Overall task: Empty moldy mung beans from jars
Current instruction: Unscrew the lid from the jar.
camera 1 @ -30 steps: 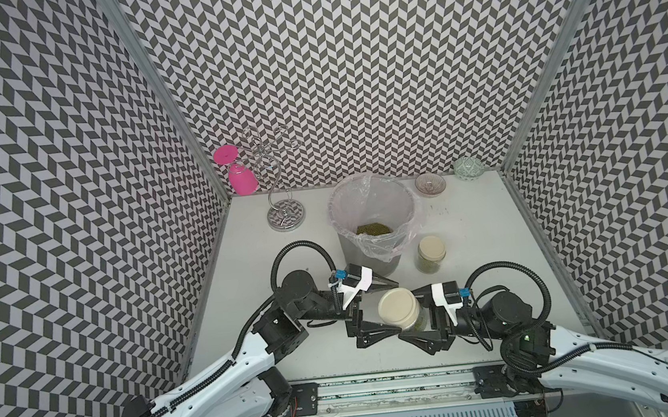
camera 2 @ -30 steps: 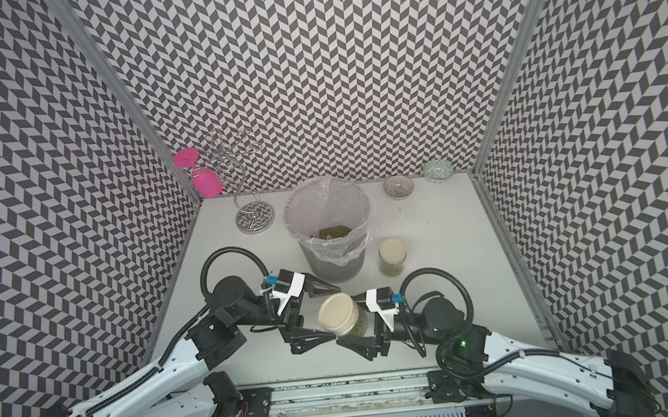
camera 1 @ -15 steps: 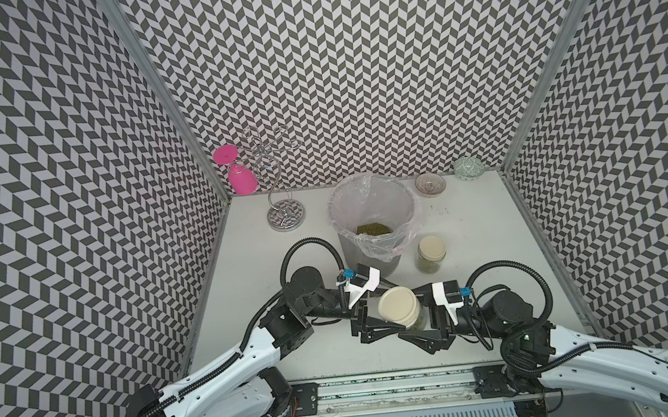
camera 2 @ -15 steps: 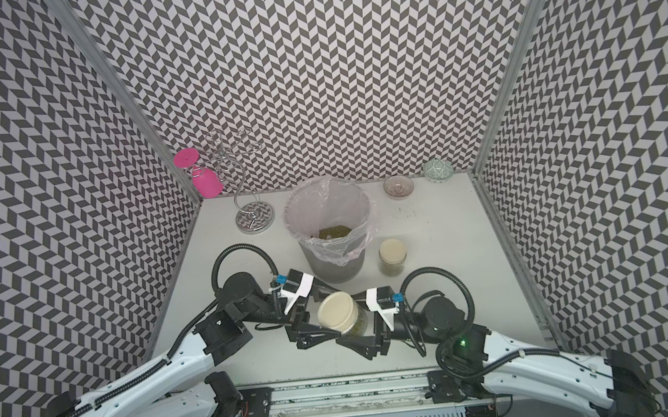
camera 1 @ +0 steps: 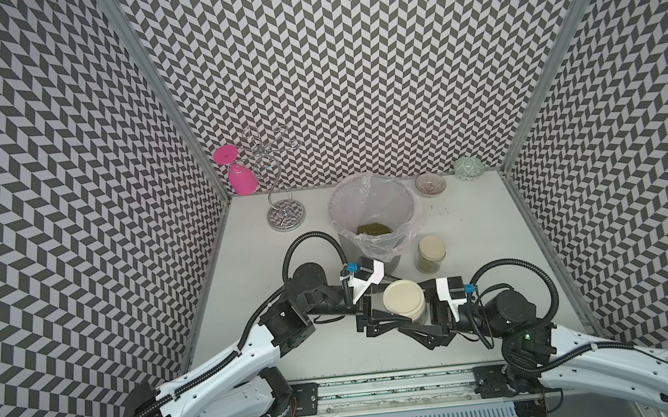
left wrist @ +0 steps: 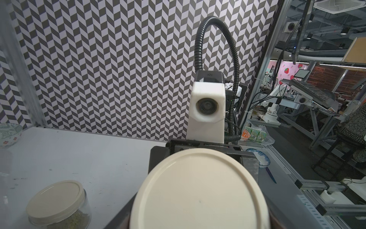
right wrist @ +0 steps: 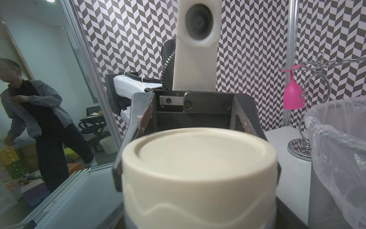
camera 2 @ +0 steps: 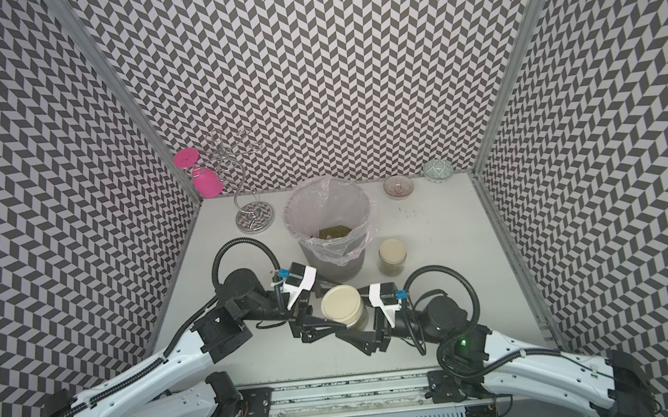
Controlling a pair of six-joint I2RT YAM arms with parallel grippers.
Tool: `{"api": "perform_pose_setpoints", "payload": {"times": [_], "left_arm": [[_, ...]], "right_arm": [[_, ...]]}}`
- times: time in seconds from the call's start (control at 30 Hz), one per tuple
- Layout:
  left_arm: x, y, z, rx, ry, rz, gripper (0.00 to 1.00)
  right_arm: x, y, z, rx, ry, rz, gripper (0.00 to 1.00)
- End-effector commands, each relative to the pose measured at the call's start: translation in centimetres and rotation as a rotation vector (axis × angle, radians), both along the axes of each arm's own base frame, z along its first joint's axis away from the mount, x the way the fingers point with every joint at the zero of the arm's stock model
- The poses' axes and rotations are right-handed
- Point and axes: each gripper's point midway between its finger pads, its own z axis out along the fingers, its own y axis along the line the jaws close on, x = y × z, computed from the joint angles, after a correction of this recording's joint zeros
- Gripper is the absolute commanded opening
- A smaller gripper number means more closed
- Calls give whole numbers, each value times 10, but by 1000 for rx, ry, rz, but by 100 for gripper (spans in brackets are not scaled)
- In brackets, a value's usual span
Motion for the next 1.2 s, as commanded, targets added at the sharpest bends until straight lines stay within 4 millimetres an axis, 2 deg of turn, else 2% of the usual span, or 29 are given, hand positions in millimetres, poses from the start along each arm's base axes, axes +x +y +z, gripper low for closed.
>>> {"api": "perform_pose_setpoints", "payload": {"times": [0.0, 0.2, 0.43, 0.77, 0.8, 0.83, 0.9, 0.97, 1.0, 1.17], "left_arm": [[37, 1, -17, 88, 194, 224, 49], [53, 6, -36, 141, 281, 342, 42], [64, 16, -38, 125, 330, 447, 36], [67, 33, -56, 113, 364, 535, 38], [66, 34, -57, 110, 364, 535, 41], [65, 35, -56, 104, 361, 528, 49], [59, 34, -48, 72, 336, 491, 71], [45, 32, -34, 18, 282, 404, 93], [39, 31, -30, -2, 260, 369, 100], [19, 30, -13, -33, 138, 261, 100]], "right_arm": [[11, -6, 29, 57, -129, -99, 40], [15, -6, 25, 54, -114, -141, 39], [19, -12, 31, 73, -107, -183, 38], [16, -12, 30, 61, -107, -178, 38], [15, -12, 29, 58, -109, -172, 38], [13, -11, 29, 58, -110, -164, 38], [12, -10, 30, 54, -112, -151, 38], [10, -8, 30, 53, -112, -134, 38], [8, -7, 30, 50, -112, -125, 38], [1, 1, 29, 29, -103, -65, 38]]}}
